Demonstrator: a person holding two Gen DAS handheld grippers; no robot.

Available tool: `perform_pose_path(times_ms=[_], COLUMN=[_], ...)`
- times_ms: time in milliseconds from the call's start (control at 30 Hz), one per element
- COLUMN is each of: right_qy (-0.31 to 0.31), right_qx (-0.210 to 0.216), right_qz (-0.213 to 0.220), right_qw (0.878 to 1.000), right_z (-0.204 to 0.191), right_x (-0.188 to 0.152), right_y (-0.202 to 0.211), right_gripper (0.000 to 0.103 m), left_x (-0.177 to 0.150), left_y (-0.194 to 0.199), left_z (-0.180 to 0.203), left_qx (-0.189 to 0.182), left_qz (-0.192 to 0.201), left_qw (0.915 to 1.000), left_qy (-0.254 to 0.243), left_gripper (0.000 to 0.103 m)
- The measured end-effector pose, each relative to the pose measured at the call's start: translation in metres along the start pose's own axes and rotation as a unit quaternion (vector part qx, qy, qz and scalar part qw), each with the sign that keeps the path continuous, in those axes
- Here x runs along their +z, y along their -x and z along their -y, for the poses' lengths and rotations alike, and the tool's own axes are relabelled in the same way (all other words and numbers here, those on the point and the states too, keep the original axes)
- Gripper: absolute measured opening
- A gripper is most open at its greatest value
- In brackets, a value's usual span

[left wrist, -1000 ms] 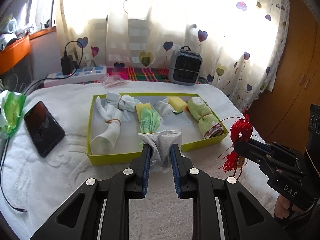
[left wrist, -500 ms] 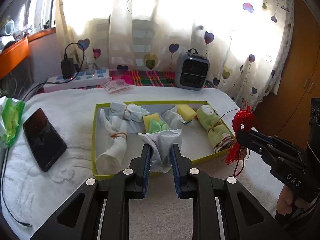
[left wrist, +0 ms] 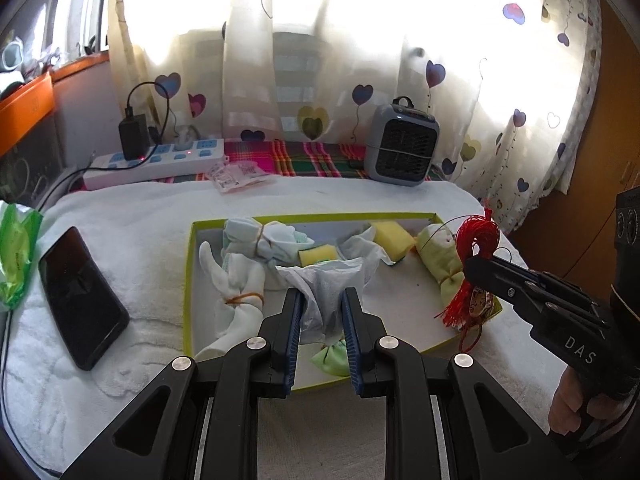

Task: Organize soft objects
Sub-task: 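Carry the tissue and red ornament over the box lid with both grippers, then lower both items into the lid and open both grippers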

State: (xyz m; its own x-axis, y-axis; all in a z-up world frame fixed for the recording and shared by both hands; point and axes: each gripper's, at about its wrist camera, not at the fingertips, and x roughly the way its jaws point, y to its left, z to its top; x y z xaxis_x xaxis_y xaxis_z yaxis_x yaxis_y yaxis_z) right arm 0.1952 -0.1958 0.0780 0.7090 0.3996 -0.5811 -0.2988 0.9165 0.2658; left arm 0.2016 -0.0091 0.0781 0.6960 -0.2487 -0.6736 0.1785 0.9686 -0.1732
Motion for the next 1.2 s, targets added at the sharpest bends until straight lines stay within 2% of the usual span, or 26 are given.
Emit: perform_pose_path(times_ms=[533,900,1200], right_qy=[-0.031,-0.024,-0.006], right_qx=[-0.004,-0.017,-0.036], right_qz=[-0.025,-0.048,-0.051], right_qw=[0.999,0.998,0.998], right_z=[0.012,0.014,0.012], right_x=[0.012,0.003,0.001], right_y=[-0.043,-0.061,-0.066], right_gripper=[0.014,0.014,0.014], left_x=[0.006,0.002,-0.001], left_y=[-0.029,-0.041,-0.047], left_z=[-0.001,-0.003,-0.004], left_qx=[0.003,0.001,-0.001], left_qz=[-0.017,-0.029,-0.037], left_qw=[0.9998,0.9996,0.9993], left_qy=[-0.003,0.001,0.003], left_gripper=[0.019,0.019,0.019])
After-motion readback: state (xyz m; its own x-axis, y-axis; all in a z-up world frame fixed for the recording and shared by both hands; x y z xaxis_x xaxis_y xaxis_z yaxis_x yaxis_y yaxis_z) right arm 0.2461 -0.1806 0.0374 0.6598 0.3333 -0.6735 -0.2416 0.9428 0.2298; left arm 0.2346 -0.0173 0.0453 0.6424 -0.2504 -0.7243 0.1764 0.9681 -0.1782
